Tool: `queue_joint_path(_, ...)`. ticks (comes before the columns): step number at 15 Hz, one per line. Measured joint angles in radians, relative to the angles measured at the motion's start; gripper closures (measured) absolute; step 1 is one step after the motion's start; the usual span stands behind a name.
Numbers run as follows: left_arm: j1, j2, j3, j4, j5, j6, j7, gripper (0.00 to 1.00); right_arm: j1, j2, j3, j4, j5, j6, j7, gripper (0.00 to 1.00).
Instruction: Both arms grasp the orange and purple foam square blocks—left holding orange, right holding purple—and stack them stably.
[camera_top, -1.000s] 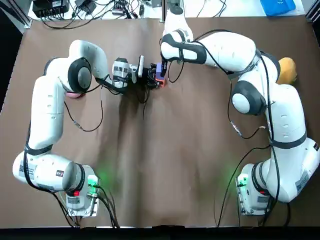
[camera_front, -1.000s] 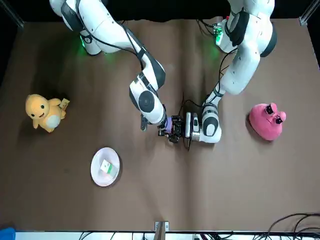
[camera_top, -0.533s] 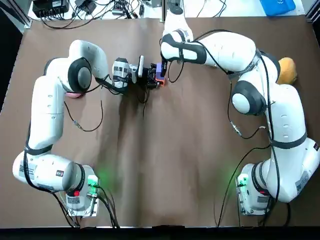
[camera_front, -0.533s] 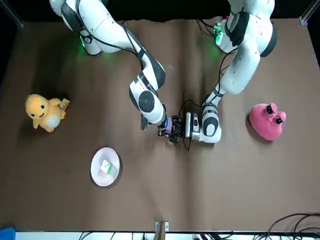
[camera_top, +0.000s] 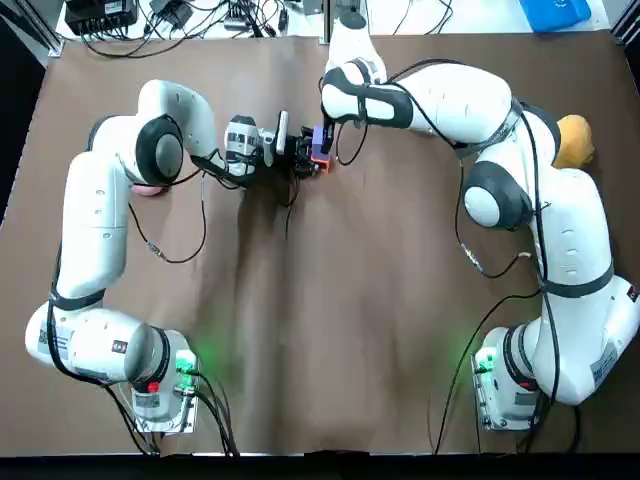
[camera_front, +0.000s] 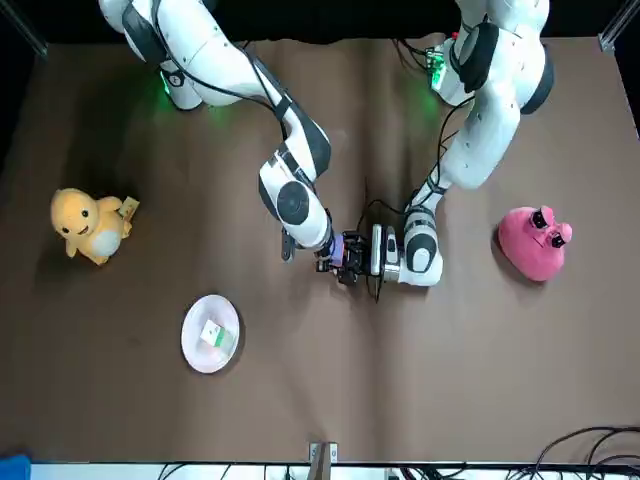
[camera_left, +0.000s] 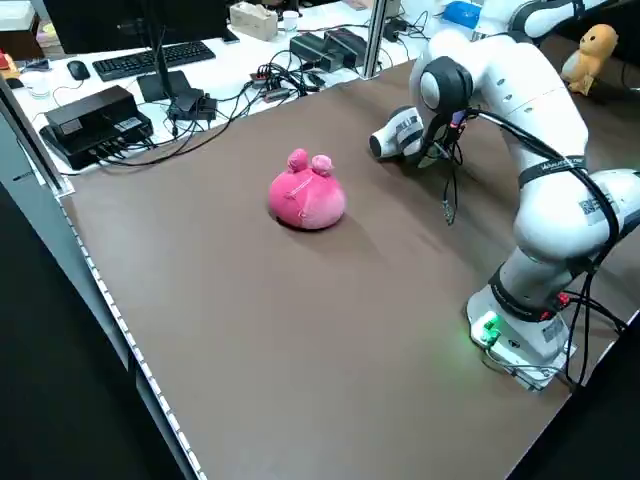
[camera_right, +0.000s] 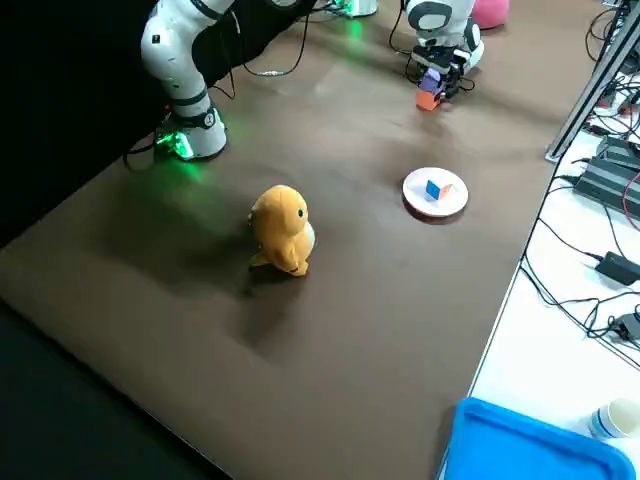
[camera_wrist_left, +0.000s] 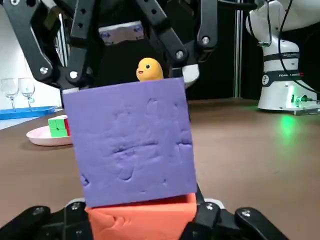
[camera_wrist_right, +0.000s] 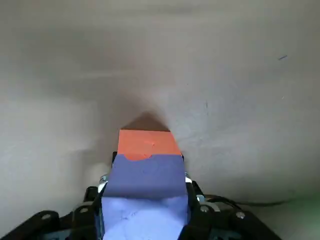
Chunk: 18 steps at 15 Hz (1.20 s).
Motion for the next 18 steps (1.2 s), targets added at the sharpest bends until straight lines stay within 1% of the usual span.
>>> queue_joint_path(8, 0.000, 0.000, 0.000, 0.000, 0.000, 0.000, 0.000, 0.36, 0.001, 0.000, 0.000, 0.000, 0.000, 0.000, -0.001, 0.41)
queue_joint_path(10, 0.000, 0.000, 0.000, 0.000, 0.000, 0.000, 0.000, 0.36, 0.002, 0.000, 0.000, 0.000, 0.000, 0.000, -0.002, 0.37)
queue_joint_path(11, 0.000, 0.000, 0.000, 0.000, 0.000, 0.000, 0.000, 0.36, 0.002, 0.001, 0.001, 0.000, 0.000, 0.001, -0.003, 0.37)
queue_joint_path(12, 0.000, 0.000, 0.000, 0.000, 0.000, 0.000, 0.000, 0.36, 0.003, 0.002, 0.001, -0.001, 0.000, 0.001, -0.003, 0.30)
queue_joint_path(13, 0.000, 0.000, 0.000, 0.000, 0.000, 0.000, 0.000, 0.36, 0.004, 0.005, 0.002, -0.002, 0.000, 0.001, -0.004, 0.18)
queue_joint_path(15, 0.000, 0.000, 0.000, 0.001, 0.000, 0.000, 0.000, 0.36, 0.006, 0.009, 0.003, -0.002, 0.000, 0.001, -0.005, 0.14)
queue_joint_path(16, 0.000, 0.000, 0.000, 0.001, 0.000, 0.000, 0.000, 0.36, 0.006, 0.010, 0.003, -0.002, 0.000, 0.001, -0.005, 0.14)
queue_joint_path(18, 0.000, 0.000, 0.001, 0.002, 0.000, 0.001, 0.000, 0.36, 0.007, 0.011, 0.003, -0.002, 0.000, 0.002, -0.006, 0.07)
